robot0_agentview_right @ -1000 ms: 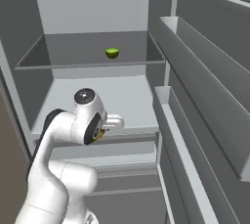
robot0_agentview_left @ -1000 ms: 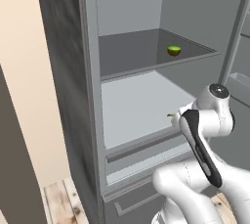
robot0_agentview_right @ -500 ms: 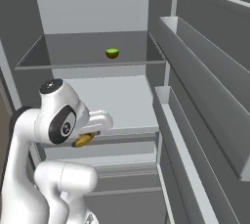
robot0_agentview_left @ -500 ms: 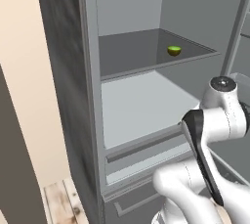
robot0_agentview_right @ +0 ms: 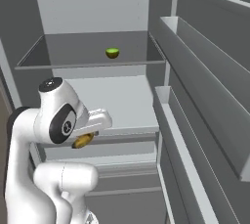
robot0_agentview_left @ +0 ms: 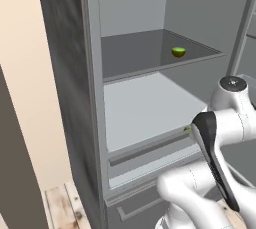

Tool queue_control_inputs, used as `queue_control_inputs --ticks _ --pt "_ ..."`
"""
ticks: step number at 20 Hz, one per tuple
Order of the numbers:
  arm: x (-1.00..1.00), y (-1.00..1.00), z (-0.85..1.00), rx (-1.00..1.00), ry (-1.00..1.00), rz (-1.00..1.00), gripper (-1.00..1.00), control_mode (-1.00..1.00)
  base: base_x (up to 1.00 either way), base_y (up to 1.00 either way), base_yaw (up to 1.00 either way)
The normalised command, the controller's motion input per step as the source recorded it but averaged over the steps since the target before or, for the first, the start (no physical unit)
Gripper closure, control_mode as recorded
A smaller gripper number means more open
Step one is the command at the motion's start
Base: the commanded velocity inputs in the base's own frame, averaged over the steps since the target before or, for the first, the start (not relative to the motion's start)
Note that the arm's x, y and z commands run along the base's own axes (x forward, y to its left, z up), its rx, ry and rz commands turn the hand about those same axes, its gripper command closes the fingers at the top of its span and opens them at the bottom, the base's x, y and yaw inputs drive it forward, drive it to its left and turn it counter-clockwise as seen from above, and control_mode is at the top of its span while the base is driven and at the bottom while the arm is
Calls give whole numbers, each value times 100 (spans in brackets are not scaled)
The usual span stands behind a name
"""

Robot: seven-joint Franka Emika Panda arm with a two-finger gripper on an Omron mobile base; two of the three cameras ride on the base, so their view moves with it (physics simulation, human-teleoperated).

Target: Retrieve the kiwi and banana from the fridge and place them into the bowl on the dining table.

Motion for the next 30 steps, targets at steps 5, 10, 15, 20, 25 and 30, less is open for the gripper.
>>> queue_control_inputs --ticks 5,10,15,20,25,30 --pt "0 0 0 0 0 0 100 100 -57 -3 -1" --pt "0 0 0 0 0 0 100 100 -73 -2 -14" --pt "0 0 0 0 0 0 100 100 -74 0 -31" --pt "0 0 0 0 0 0 100 100 -78 -2 -39" --pt "0 0 0 0 0 0 100 100 -90 -5 -40" --pt "0 0 0 0 0 0 100 100 -100 -1 -36"
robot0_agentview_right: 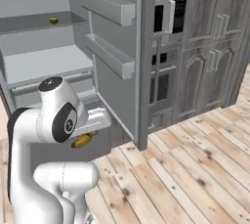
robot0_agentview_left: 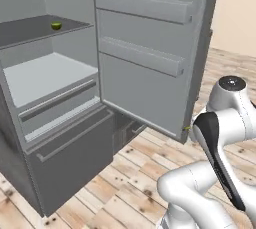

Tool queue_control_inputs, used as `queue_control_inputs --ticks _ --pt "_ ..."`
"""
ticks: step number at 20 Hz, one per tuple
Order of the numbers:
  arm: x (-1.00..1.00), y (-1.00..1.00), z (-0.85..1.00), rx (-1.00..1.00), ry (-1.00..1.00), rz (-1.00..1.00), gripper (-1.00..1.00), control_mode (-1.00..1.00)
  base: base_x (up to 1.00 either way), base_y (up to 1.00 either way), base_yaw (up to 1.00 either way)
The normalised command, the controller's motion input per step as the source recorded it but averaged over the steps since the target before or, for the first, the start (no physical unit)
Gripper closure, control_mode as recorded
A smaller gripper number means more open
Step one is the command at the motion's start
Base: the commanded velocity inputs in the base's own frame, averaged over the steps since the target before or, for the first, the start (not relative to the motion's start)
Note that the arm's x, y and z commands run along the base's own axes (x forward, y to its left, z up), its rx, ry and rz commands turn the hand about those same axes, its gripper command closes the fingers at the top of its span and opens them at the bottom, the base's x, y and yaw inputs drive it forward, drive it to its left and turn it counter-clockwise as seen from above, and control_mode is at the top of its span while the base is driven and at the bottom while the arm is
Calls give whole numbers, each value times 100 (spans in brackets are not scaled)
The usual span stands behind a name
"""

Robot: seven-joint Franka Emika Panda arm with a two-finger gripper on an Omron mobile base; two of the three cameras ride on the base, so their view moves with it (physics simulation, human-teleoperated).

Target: Retrieve the kiwi and banana from the fridge and place them into the bowl on the dining table.

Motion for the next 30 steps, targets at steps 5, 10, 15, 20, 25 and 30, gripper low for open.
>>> queue_control_inputs --ticks 5,10,15,20,25,30 --pt "0 0 0 0 0 0 100 100 -95 -8 -38" --pt "0 0 0 0 0 0 100 100 -70 -21 -44" --pt "0 0 0 0 0 0 100 100 -48 -17 -46" --pt "0 0 0 0 0 0 100 100 -19 -27 -36" --pt "0 0 0 0 0 0 100 100 0 -54 -33" --pt "0 0 0 0 0 0 100 100 0 -55 -33"
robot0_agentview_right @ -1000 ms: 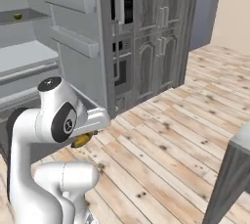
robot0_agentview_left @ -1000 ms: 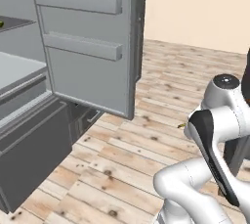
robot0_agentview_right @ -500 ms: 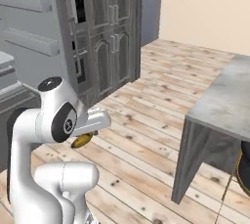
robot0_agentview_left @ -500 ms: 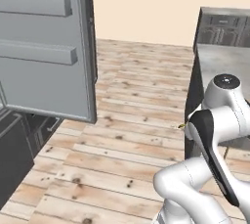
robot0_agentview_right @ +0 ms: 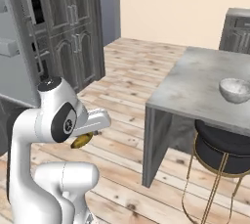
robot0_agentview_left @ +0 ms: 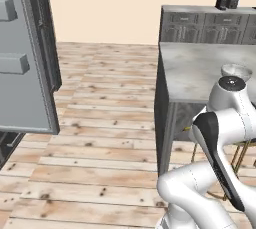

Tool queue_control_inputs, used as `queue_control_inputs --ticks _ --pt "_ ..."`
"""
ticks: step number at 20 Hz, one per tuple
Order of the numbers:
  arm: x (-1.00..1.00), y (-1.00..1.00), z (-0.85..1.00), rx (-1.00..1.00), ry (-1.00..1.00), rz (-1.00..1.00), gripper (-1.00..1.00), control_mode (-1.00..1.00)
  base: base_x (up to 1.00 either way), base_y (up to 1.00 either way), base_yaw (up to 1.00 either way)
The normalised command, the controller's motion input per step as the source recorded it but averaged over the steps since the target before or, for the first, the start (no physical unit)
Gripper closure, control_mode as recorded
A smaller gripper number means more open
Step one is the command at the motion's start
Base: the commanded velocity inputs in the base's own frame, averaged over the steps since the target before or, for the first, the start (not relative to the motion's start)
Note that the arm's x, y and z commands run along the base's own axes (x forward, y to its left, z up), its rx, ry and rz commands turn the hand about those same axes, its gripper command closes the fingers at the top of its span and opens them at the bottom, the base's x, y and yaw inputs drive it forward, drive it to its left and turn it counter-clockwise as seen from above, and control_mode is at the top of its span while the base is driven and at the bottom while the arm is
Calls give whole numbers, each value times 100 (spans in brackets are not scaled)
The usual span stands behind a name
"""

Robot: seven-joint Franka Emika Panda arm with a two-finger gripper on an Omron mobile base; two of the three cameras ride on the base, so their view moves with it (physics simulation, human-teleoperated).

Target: Retrieve the kiwi and banana from the fridge and place them into the bowl on the dining table.

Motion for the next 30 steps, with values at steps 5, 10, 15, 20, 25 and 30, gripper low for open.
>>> queue_control_inputs --ticks 5,10,15,20,25,30 --pt "0 0 0 0 0 0 100 100 9 -42 -33" --pt "0 0 0 0 0 0 100 100 29 -7 -27" --pt "0 0 0 0 0 0 100 100 46 3 -25" --pt "0 0 0 0 0 0 100 100 49 12 -24" --pt "0 0 0 0 0 0 100 100 47 20 -24" --pt "0 0 0 0 0 0 100 100 34 27 -22"
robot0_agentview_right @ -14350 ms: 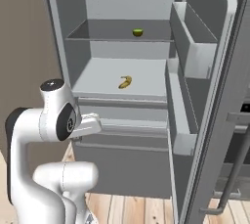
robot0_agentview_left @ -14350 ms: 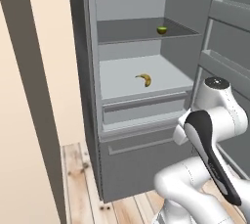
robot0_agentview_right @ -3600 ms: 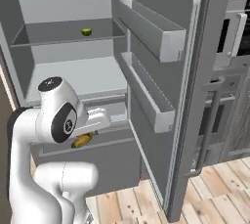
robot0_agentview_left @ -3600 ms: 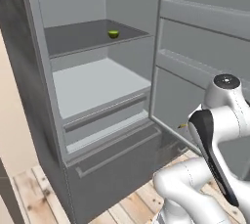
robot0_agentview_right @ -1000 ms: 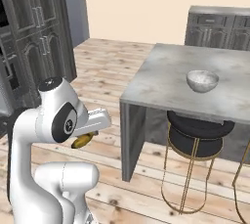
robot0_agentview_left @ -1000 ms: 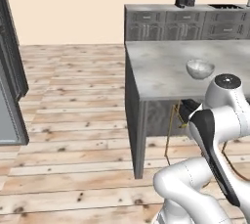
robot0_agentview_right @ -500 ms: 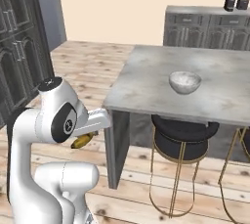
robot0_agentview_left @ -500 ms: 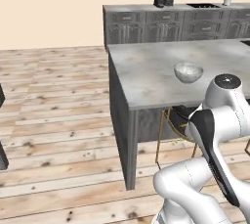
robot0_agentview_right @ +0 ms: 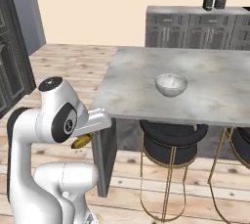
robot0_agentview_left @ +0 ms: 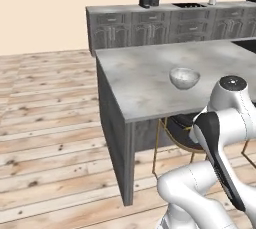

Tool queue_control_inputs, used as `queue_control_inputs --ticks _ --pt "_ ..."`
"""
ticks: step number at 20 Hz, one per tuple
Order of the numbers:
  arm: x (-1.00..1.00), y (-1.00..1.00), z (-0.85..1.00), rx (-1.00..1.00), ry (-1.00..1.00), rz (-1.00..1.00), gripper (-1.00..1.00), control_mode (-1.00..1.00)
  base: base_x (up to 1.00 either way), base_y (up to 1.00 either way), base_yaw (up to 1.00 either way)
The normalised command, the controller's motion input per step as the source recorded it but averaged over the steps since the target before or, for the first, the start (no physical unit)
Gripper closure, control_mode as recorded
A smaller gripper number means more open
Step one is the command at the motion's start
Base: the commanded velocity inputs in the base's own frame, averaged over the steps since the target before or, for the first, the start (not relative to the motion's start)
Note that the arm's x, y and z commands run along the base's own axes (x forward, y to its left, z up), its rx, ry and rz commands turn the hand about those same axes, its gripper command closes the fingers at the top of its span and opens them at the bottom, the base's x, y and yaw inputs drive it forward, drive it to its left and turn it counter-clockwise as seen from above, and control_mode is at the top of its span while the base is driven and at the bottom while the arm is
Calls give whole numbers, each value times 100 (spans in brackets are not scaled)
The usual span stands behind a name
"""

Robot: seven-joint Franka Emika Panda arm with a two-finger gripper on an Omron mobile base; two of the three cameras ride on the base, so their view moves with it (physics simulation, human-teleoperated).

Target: Retrieve the kiwi and banana from the fridge and place them into the bowl on the dining table.

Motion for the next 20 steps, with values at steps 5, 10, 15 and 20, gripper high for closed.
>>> queue_control_inputs --ticks 5,10,15,20 --pt "0 0 0 0 0 0 100 100 17 48 -19" --pt "0 0 0 0 0 0 100 100 26 59 -18" --pt "0 0 0 0 0 0 100 100 44 45 -18" --pt "0 0 0 0 0 0 100 100 53 20 -19"
